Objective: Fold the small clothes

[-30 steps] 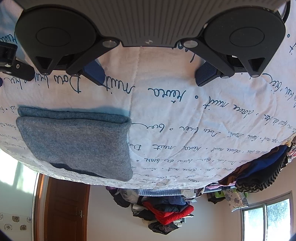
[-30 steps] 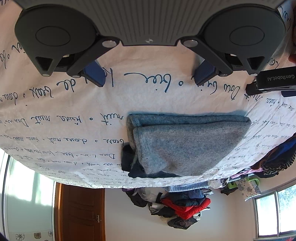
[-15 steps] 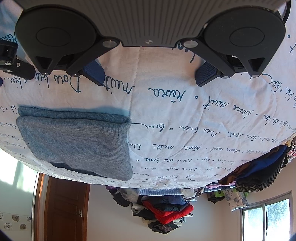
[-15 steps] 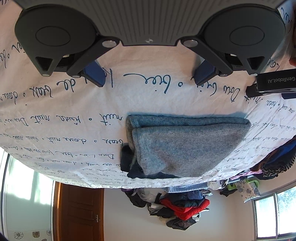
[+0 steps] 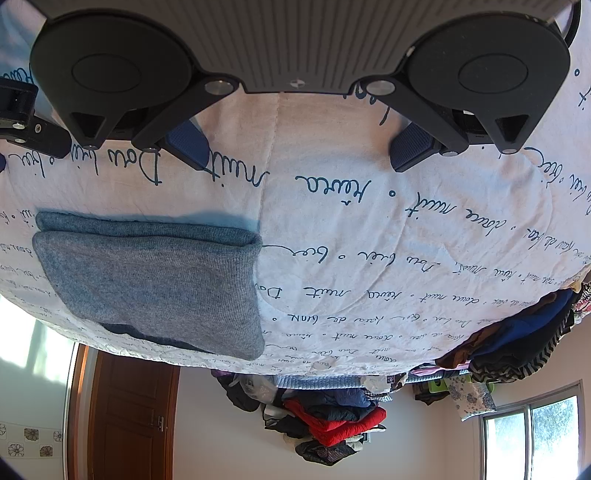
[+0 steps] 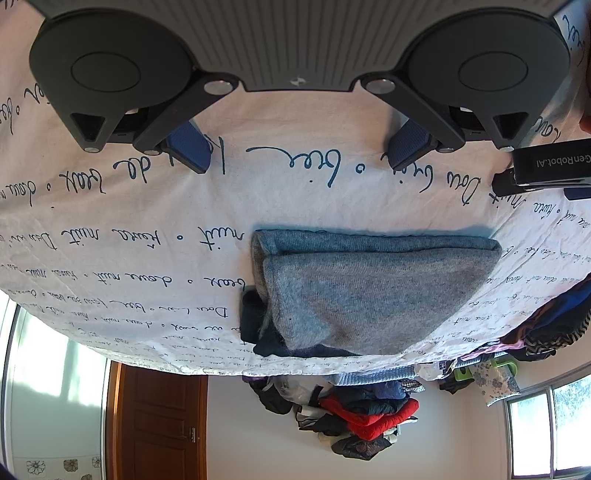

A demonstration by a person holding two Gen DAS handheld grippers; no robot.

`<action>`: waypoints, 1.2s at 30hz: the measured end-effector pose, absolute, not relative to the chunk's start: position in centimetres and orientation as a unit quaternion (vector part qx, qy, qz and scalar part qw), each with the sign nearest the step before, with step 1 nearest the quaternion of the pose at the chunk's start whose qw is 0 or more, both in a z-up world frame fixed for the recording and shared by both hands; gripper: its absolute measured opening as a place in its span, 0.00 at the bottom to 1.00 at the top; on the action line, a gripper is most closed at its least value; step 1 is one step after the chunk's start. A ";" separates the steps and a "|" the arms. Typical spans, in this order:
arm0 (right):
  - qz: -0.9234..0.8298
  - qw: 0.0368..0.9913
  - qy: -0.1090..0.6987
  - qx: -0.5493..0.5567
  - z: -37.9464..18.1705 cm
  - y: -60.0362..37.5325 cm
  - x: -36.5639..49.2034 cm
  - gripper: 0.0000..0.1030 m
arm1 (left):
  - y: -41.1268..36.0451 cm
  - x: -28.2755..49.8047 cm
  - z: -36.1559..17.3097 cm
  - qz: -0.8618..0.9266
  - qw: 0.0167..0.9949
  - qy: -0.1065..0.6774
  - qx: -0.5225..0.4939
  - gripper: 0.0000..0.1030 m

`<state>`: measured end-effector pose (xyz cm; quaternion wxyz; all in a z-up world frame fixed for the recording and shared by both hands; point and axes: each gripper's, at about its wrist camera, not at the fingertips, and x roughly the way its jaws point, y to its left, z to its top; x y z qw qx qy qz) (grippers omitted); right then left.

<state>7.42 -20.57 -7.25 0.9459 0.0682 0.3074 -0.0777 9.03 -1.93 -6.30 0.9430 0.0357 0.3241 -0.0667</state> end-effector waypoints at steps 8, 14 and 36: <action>-0.085 0.945 0.311 0.056 -7.3 -20.2 7.6 1.00 | -1.8 9.0 -6.3 -0.068 0.943 0.323 0.032 1.00; -0.087 0.944 0.313 0.054 -7.2 -20.1 7.5 1.00 | -1.9 9.0 -6.2 -0.067 0.943 0.323 0.035 1.00; -0.081 0.946 0.311 0.055 -7.4 -20.4 8.1 1.00 | -1.9 9.1 -6.2 -0.067 0.944 0.322 0.035 1.00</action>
